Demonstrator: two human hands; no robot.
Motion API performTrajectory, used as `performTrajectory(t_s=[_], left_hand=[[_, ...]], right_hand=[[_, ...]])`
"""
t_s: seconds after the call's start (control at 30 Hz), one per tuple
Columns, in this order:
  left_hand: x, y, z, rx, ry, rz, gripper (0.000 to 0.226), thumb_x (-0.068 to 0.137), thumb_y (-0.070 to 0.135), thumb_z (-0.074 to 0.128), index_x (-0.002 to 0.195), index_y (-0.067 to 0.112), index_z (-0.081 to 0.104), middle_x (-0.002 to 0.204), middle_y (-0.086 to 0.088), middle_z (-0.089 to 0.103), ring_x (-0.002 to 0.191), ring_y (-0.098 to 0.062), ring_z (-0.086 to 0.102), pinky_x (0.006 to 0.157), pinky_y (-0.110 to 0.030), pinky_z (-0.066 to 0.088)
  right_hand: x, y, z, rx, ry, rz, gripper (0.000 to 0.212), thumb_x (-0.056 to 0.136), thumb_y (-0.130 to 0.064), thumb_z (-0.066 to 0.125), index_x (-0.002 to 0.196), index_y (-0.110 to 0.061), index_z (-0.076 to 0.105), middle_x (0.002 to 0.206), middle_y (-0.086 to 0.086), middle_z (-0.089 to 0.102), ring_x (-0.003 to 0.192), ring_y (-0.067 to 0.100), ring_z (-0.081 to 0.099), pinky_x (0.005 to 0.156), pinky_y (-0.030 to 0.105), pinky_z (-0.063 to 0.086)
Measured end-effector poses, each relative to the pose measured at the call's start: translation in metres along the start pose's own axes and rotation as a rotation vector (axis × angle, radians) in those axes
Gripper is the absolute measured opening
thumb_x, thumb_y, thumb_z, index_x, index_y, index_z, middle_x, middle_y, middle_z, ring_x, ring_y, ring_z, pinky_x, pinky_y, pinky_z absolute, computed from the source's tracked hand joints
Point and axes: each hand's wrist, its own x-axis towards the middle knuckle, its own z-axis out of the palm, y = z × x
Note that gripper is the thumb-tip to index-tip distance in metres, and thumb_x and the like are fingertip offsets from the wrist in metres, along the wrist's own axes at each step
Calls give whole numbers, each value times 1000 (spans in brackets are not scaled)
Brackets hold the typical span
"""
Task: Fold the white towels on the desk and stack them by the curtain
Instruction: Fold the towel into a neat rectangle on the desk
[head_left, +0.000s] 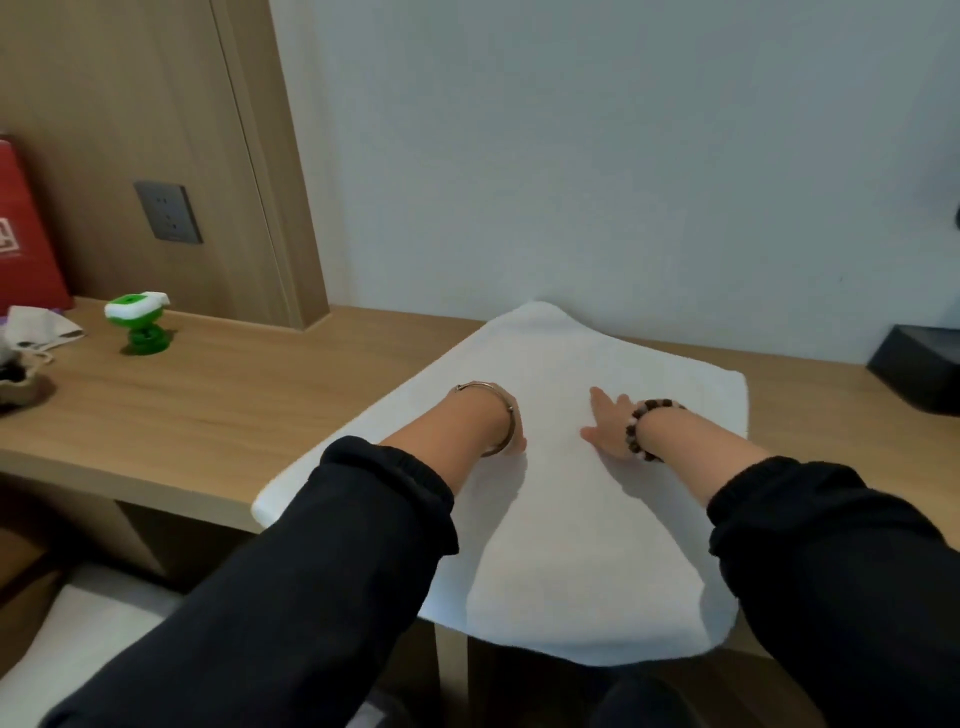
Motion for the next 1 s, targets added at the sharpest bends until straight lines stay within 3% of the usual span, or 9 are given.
performTrajectory(t_s=[0.1,0.23,0.33,0.47,0.53,0.63,0.73,0.83,1.0], left_hand=[[4,-5,2,-115,21,-4,31,92,30,45,70,11,57,55,-3,61,53,-22,59,63,-28,48],[25,-16,10,-66,292,1,25,95,29,40,100,13,58,104,-6,61,95,-27,57,72,-32,43],[45,-20,23,-129,229,72,38,97,38,35,125,20,53,129,-5,51,122,-28,42,93,-41,40],[61,-25,44,-188,181,97,47,98,46,23,143,33,30,154,1,21,142,-25,13,108,-56,17],[68,-27,49,-206,181,58,51,97,51,19,146,39,19,158,7,10,144,-23,6,108,-61,12],[79,-27,42,-137,290,15,43,96,49,22,132,30,38,137,-2,37,127,-25,29,92,-51,33],[98,-29,34,-59,349,18,41,97,46,22,129,26,41,129,-4,40,119,-26,33,86,-42,35],[123,-36,31,-50,318,45,47,99,46,19,140,28,32,143,-6,33,130,-27,28,97,-44,31],[171,-39,21,-105,224,72,54,100,47,12,151,33,6,160,2,-2,147,-22,-4,116,-53,3]], right_hand=[[-5,-1,27,105,94,-73,71,91,-67,13,151,-34,-5,160,1,-7,146,29,-1,114,58,10],[-8,2,48,63,157,-173,64,89,-69,8,148,-45,-6,160,-6,-12,147,24,-9,111,61,1],[-12,11,54,19,184,-280,61,91,-67,10,147,-48,-5,160,-7,-11,147,22,-9,112,59,1],[-6,23,52,59,183,-329,59,93,-65,13,147,-48,0,160,-12,-8,147,17,-9,113,57,-1],[8,33,45,112,185,-243,57,95,-61,14,149,-44,2,160,-12,-8,147,15,-8,113,58,-1],[36,53,33,169,186,-54,59,97,-58,13,151,-38,4,160,-8,-9,147,17,-6,113,59,2],[62,71,23,191,174,29,60,98,-56,13,152,-32,5,161,-3,-7,147,20,-4,115,59,5],[86,82,17,147,190,65,60,98,-53,11,152,-28,5,161,0,-5,147,21,-1,115,57,7],[122,79,6,131,223,65,55,100,-42,11,153,-25,7,161,1,-2,147,18,-1,116,55,1]])
